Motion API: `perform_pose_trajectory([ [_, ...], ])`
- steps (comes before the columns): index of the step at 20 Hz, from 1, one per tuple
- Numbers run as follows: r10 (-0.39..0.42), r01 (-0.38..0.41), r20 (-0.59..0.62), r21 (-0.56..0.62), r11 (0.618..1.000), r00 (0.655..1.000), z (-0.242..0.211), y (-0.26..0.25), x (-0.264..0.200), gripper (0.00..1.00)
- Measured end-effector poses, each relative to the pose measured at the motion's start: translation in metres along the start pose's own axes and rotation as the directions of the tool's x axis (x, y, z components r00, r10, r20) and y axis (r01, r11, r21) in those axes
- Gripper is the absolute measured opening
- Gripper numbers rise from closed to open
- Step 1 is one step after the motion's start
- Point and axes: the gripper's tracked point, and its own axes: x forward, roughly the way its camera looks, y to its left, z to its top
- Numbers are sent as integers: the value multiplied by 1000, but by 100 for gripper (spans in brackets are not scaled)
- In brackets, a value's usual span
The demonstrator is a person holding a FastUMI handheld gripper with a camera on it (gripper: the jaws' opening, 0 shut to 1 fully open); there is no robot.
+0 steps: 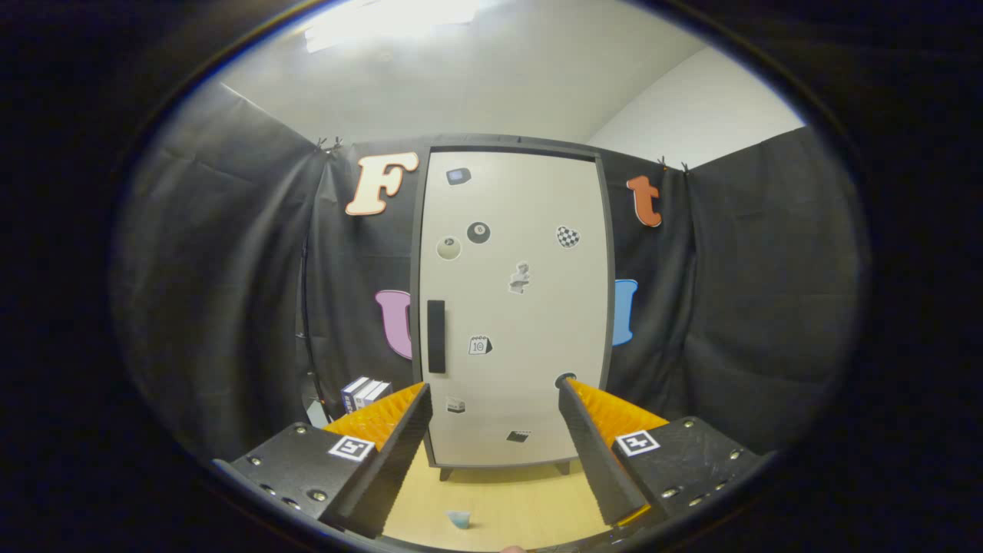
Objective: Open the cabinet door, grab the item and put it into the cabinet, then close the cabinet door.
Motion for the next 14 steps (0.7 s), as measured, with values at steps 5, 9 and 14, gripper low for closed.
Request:
perform_pose_trajectory([
  [5,11,-11,-1,-9,1000,1000,-2,2,0,98],
  [9,26,-26,-2,-7,1000,1000,-4,8,2,98],
  [14,52,-52,-14,-6,999,999,-7,17,19,99],
])
